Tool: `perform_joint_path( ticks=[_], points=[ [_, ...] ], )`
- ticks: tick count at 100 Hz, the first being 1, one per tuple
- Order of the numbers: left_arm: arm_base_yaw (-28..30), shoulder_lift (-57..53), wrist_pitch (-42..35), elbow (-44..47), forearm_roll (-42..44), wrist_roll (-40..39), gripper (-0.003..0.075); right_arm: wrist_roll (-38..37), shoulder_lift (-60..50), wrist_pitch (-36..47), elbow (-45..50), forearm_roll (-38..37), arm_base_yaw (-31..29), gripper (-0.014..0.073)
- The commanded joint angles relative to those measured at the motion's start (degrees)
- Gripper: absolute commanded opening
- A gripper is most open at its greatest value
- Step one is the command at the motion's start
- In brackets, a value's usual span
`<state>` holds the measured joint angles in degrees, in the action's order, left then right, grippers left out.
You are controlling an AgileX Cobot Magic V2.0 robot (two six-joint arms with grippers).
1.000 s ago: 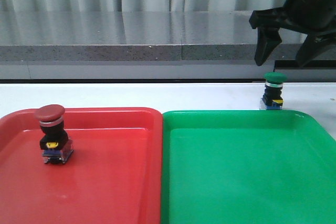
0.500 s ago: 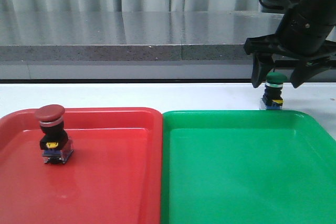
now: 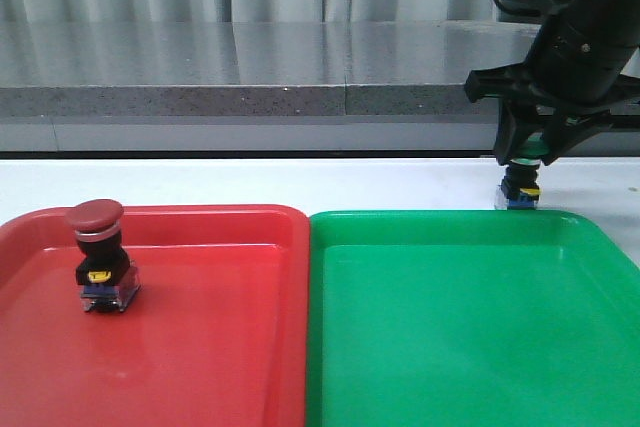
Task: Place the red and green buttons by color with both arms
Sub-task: 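Close the right gripper on the green button and lift it, then carry the green button forward and lower it into the green tray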
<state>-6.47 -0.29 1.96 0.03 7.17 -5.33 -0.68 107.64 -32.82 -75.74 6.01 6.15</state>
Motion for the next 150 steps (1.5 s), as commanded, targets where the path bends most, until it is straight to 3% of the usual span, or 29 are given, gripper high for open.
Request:
perform_joint_path(
  ticks=[1,39,69,103,150],
  points=[
    [0.09,-1.75,-4.87,2.42,-0.05,-0.36,-0.0019,0.68,-4.77,2.37,-1.94,-0.3,-0.01,0.0234],
    [0.09,-1.75,-4.87,2.42,-0.05,-0.36,-0.002,0.68,-14.8,-4.77,-1.94,-0.24,3.01,0.0234],
    [0.09,-1.75,-4.87,2.42,-0.05,-0.36,-0.0019,-3.91,-16.67,-10.56,-1.12,-0.24,7.47,0.0234],
    [0.09,-1.75,-4.87,2.42,-0.05,-0.36,-0.0019,-9.45,-16.74,-4.15,8.76,-0.34,13.92,0.0234],
    [0.09,-1.75,-4.87,2.42,-0.05,-0.36,-0.0019,-12.24,-16.51,3.54,16.69,-0.41,14.85,0.0234]
  ],
)
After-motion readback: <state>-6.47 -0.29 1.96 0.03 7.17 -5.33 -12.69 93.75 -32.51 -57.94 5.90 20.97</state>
